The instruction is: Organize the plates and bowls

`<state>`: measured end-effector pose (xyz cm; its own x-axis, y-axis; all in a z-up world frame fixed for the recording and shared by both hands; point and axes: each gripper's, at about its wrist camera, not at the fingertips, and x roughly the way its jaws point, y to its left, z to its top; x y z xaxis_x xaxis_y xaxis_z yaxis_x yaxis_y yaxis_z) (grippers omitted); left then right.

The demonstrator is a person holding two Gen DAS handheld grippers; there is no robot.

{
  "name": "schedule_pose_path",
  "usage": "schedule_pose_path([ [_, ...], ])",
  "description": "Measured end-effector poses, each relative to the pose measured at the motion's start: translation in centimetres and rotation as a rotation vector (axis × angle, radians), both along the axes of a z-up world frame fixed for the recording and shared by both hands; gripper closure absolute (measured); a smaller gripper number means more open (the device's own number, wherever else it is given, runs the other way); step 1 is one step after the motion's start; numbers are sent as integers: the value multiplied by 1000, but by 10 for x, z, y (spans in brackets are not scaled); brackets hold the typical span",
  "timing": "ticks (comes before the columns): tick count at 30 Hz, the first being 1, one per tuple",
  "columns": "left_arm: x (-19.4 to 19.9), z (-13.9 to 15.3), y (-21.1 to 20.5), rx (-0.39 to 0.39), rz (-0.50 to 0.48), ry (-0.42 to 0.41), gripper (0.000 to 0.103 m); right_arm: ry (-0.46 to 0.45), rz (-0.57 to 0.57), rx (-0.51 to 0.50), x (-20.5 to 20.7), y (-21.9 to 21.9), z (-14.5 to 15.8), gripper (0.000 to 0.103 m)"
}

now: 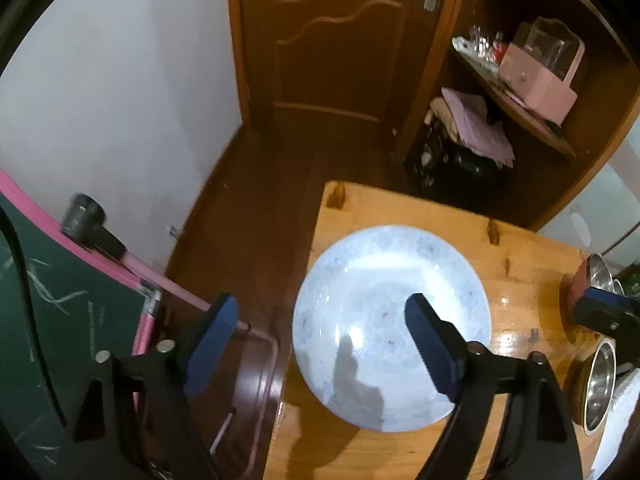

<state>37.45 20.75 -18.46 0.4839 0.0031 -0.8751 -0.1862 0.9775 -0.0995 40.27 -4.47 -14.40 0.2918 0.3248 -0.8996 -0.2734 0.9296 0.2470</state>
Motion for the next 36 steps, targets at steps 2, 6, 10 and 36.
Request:
schedule_pose_path([
  [2,4,-12,1,-6,-8,25,22,37,-6,10,6,4,-16,52],
  [6,9,-31,4,-43,-29,74,37,108,-20,51,15,10,-44,54],
  [10,13,-47,12,-95,-31,115,46,163,-17,65,21,18,-66,66],
  [36,17,-75,32,-204,-64,210,94,226,-3,15,24,41,-98,97],
])
